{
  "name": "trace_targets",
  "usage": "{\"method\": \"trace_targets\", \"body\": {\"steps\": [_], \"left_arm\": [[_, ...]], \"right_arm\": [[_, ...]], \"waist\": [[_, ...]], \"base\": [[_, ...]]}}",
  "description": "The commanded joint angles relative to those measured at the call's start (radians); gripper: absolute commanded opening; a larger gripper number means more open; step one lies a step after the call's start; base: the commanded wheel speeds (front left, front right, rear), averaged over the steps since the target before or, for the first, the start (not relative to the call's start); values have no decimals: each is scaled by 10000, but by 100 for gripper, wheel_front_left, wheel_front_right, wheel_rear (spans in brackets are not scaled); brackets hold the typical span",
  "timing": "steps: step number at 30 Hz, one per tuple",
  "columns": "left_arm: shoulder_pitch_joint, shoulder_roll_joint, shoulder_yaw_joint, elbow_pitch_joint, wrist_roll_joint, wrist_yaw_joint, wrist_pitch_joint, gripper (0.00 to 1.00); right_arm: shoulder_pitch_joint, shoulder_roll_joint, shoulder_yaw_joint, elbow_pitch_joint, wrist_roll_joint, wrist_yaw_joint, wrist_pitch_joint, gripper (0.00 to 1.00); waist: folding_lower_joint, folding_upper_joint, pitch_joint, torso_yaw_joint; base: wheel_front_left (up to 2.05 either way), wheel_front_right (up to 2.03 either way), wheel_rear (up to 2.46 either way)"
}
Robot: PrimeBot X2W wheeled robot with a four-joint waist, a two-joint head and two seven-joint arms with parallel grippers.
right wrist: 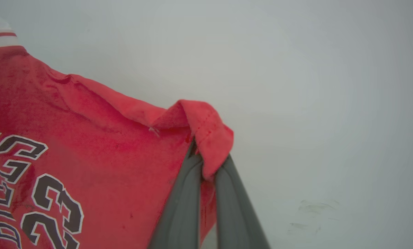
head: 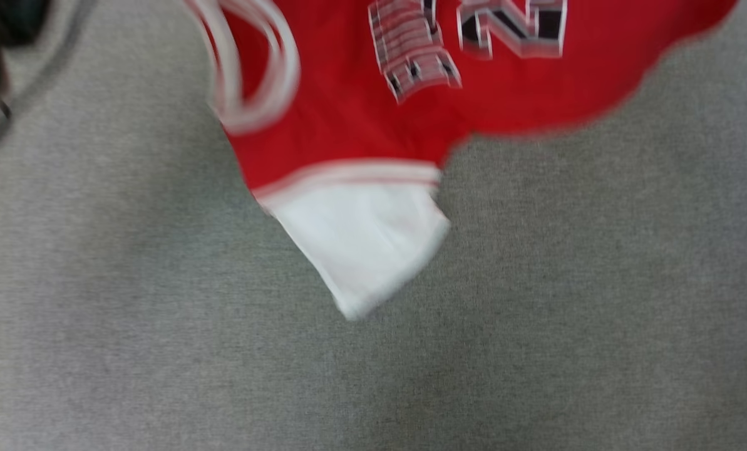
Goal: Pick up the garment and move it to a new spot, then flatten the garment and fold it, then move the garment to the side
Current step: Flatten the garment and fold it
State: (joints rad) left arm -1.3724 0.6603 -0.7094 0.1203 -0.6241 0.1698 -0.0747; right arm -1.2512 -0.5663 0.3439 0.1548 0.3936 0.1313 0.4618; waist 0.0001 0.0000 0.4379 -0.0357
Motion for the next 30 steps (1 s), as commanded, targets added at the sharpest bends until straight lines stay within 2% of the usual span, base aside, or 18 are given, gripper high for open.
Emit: {"method": "trace_targets", "body": {"steps": [1, 11, 17, 24, 30], "left_arm": [[-389, -67, 22, 159, 89, -118, 68, 0], [-4806, -979, 390, 2254, 635, -1100, 178, 0], [-6088, -1343, 253, 3341, 873, -1567, -78, 0], [-5152, -1508, 58, 4209, 618, -1830, -583, 0], [-3271, -1483, -141, 4556, 135, -1905, -1029, 0]], "right_arm": [[-391, 119, 5, 148, -104, -11, -77, 0], [-4362, 619, 271, 2226, -1270, -11, -643, 0], [-5692, 1065, 459, 3435, -1537, -11, -1345, 0], [-5018, 1346, 1332, 4743, -1345, -11, -2035, 0], [-3601, 1589, 2063, 5562, -611, -11, -2655, 0]], "waist": [[-1, 0, 405, -147], [-1, 0, 1620, -161], [-1, 0, 2063, -72], [-1, 0, 2126, -13], [-1, 0, 1848, 14]], "base": [[0, 0, 0], [0, 0, 0], [0, 0, 0], [0, 0, 0], [0, 0, 0]]}}
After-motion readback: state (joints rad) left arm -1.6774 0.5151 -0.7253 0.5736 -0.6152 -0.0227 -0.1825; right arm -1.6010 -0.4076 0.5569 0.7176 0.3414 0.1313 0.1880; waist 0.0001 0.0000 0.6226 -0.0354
